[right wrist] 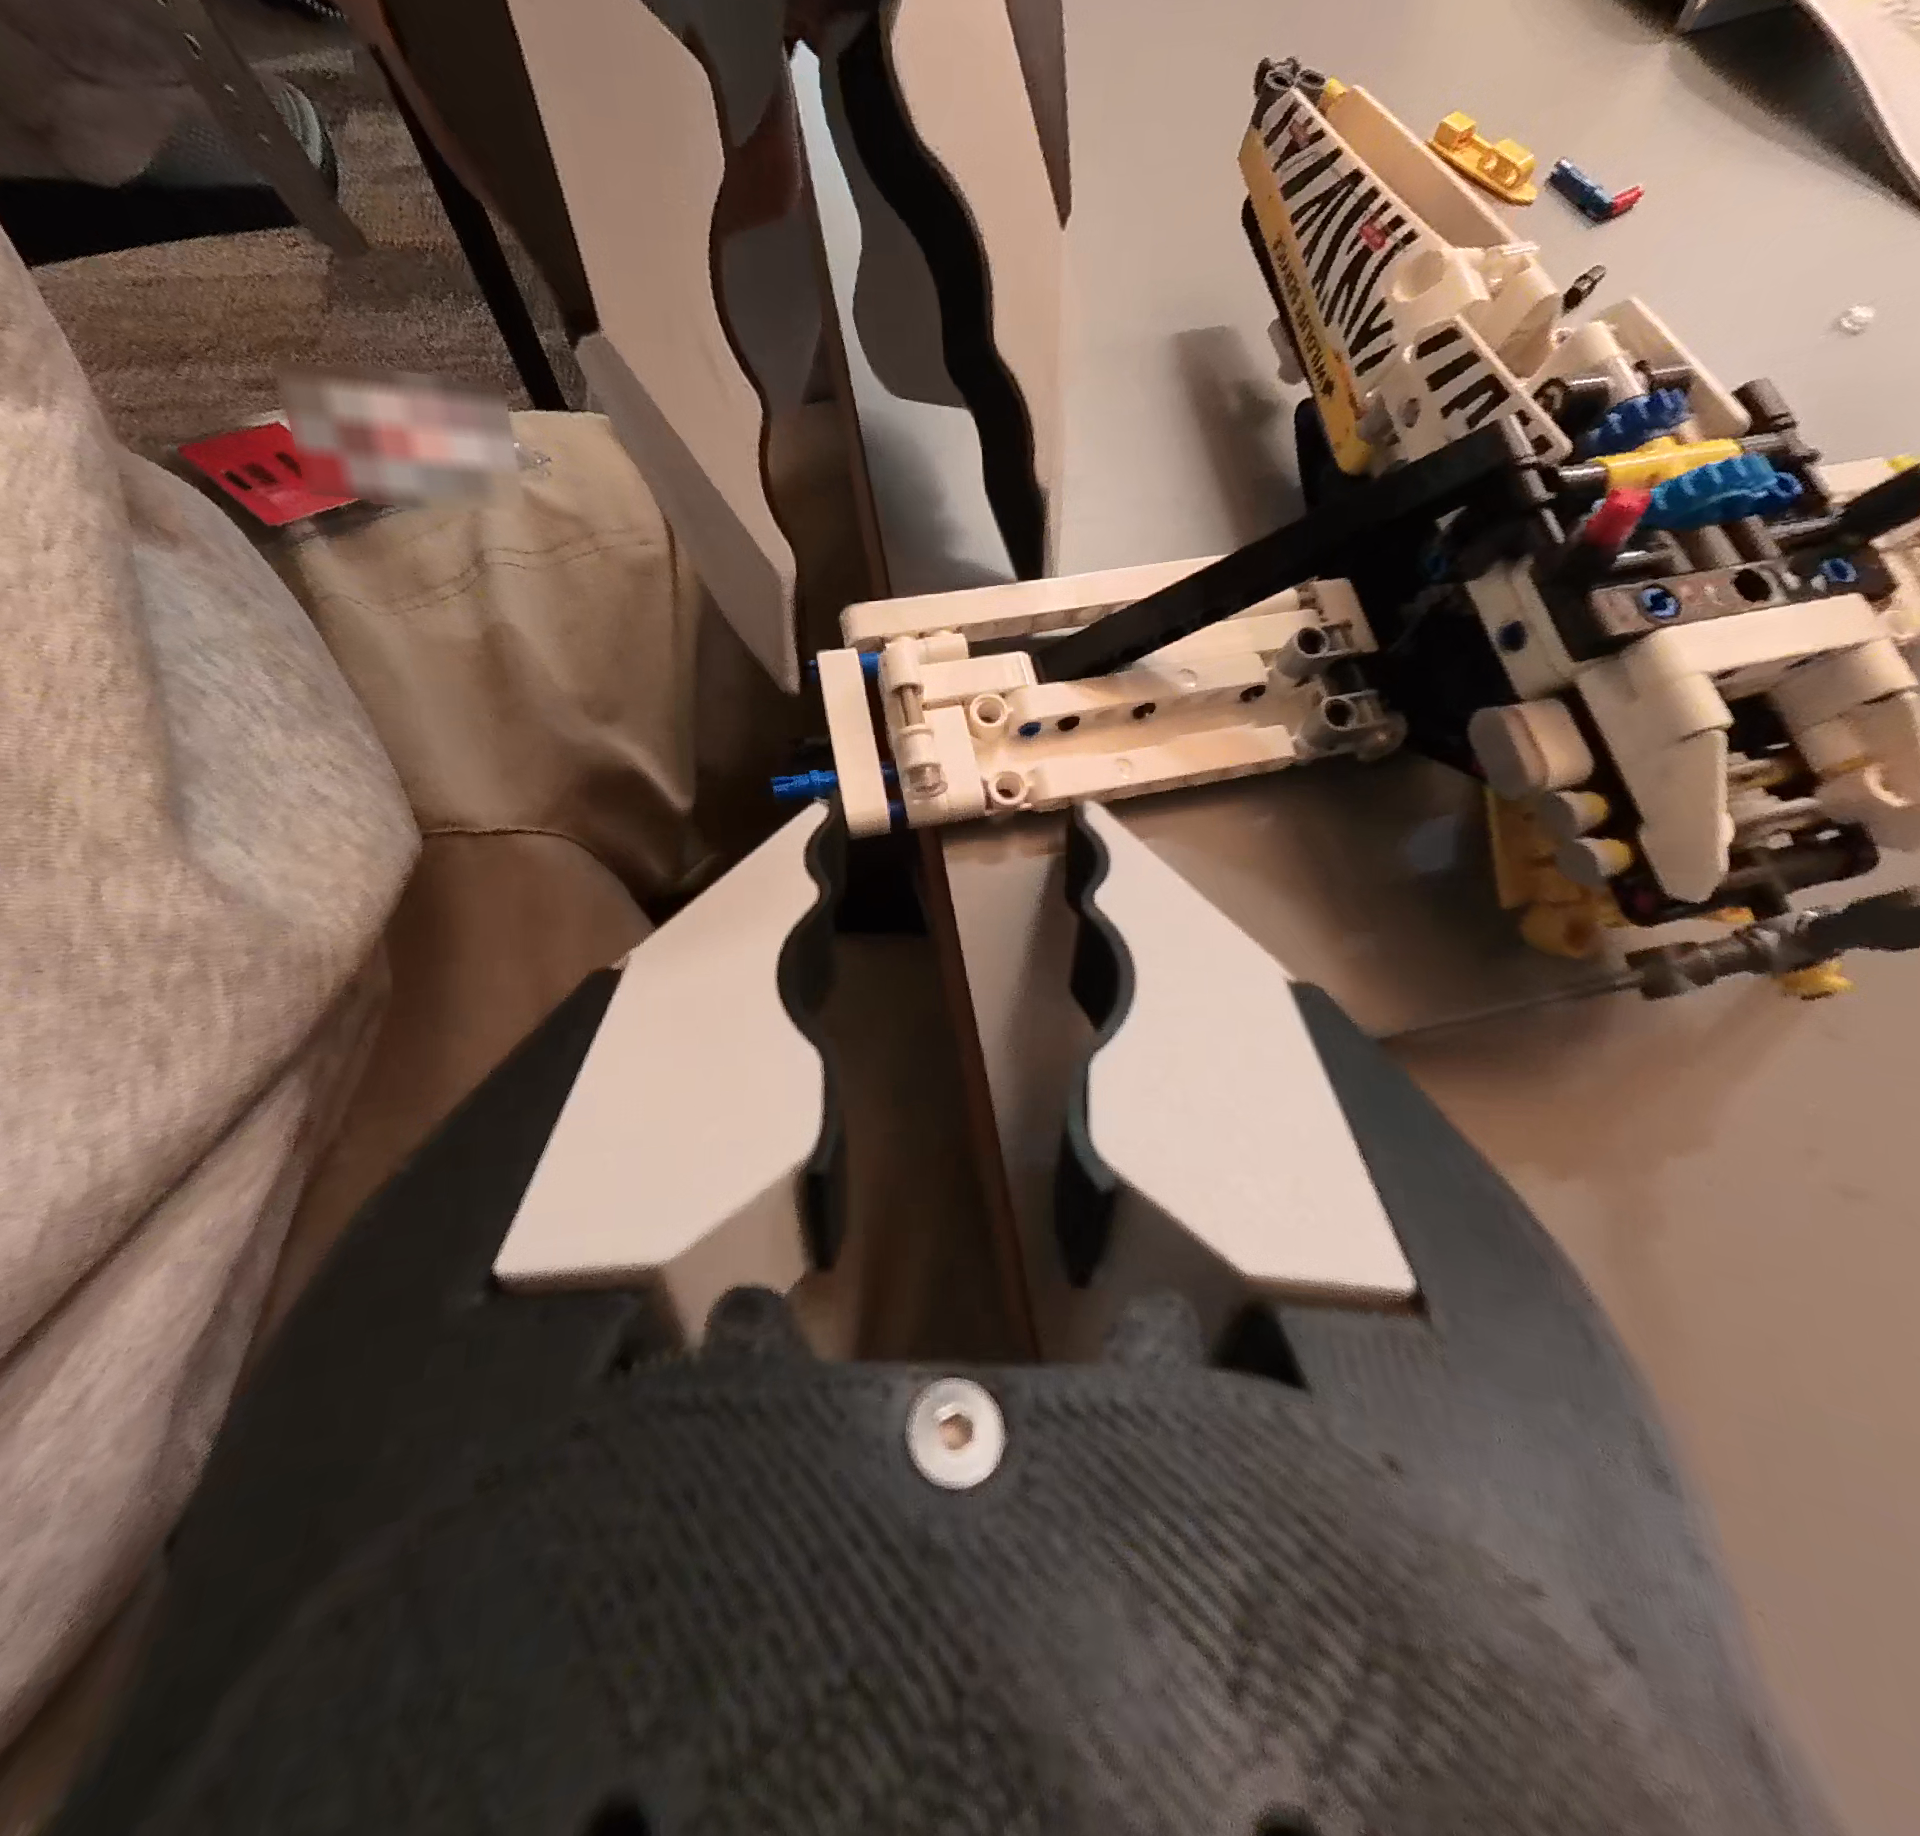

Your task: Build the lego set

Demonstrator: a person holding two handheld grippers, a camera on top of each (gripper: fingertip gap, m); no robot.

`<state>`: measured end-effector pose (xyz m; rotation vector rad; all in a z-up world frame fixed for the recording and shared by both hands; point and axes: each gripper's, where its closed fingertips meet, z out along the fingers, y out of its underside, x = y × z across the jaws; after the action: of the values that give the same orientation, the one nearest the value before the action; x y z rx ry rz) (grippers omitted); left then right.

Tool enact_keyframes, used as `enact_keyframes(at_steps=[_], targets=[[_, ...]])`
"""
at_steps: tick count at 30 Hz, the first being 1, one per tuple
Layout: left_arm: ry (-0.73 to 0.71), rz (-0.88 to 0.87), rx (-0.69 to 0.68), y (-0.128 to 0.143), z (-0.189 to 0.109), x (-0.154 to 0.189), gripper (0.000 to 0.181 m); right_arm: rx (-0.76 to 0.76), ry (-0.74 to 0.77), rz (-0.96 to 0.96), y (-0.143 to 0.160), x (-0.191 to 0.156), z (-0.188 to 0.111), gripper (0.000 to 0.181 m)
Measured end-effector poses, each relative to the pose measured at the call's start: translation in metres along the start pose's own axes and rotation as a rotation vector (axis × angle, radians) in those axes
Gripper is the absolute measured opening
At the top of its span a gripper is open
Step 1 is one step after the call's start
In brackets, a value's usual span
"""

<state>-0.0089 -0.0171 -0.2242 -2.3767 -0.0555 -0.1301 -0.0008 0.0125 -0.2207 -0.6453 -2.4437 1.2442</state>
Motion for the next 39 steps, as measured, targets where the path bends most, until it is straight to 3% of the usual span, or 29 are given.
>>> enact_keyframes(at_steps=[22, 24, 26, 30, 34, 39], targets=[[-0.021, 0.058, -0.025, 0.001, 0.002, -0.005, 0.048, -0.027, -0.020, 0.005, 0.001, -0.001, 0.003, 0.033], [-0.022, 0.063, -0.026, 0.000, 0.003, -0.005, 0.047, -0.040, -0.020, -0.002, 0.002, -0.001, 0.003, 0.026], [-0.035, 0.060, -0.025, 0.001, 0.003, -0.001, 0.047, -0.041, -0.010, -0.011, 0.002, 0.001, 0.002, 0.004], [-0.027, 0.062, -0.027, -0.001, 0.004, -0.003, 0.048, -0.051, 0.035, -0.050, 0.002, 0.006, 0.000, 0.008], [-0.015, 0.047, -0.023, -0.001, 0.003, -0.005, 0.047, -0.059, 0.075, -0.097, -0.003, 0.015, -0.007, 0.026], [-0.032, 0.057, -0.034, 0.000, 0.003, -0.007, 0.045, -0.074, -0.024, -0.156, -0.016, 0.018, -0.001, 0.038]])
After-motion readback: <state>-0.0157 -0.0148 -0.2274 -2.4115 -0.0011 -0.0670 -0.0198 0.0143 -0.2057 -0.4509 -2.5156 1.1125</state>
